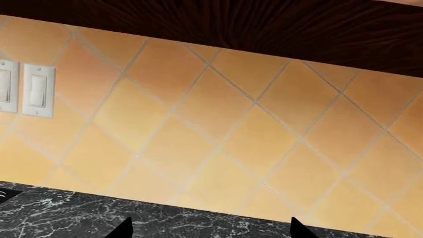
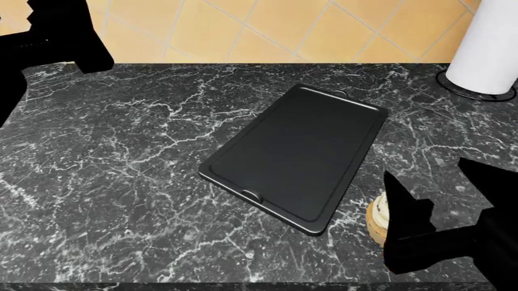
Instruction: Pick up the bowl with cake and place it on the tray. Pick up the cupcake and place it on the tray.
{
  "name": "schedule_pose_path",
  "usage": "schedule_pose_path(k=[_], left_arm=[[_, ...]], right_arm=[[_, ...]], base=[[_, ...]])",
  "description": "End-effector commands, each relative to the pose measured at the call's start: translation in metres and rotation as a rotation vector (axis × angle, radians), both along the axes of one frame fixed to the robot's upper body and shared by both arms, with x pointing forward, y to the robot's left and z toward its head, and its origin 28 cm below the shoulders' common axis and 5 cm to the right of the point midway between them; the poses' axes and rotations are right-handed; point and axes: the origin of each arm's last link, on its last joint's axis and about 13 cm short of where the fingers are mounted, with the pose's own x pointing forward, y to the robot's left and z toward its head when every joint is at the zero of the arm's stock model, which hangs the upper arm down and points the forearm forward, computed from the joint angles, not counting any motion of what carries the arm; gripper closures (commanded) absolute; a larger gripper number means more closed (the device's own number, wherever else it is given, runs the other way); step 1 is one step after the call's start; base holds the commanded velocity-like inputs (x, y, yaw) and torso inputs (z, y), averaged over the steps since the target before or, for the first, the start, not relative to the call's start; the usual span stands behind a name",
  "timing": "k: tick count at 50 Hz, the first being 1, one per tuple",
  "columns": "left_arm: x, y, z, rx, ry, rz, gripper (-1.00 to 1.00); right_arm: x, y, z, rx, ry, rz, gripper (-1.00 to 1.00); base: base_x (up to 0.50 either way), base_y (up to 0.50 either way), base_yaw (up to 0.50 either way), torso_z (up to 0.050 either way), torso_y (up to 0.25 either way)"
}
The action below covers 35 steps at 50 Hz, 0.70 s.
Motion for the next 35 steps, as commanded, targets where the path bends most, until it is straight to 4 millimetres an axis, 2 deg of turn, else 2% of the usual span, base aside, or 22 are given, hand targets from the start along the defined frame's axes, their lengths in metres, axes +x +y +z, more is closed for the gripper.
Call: schedule_pose_path(k=[1, 15, 35], left_arm=[[0.001, 0.0, -0.001, 0.002, 0.002, 0.002, -1.0], [0.001, -0.001, -0.001, 0.005, 0.003, -0.001, -1.0], [0.0, -0.002, -0.003, 0.009, 0.002, -0.005, -1.0]], right_arm=[[-0.007, 0.0, -0.013, -0.021, 0.106, 0.03, -1.0], [-0.005, 0.001, -0.027, -0.027, 0.153, 0.054, -1.0], [-0.005, 0.0, -0.032, -0.037, 0.156, 0.051, -1.0]], base=[[0.0, 0.0, 0.0, 0.0, 0.0], [0.0, 0.0, 0.0, 0.0, 0.0], [0.0, 0.0, 0.0, 0.0, 0.0]])
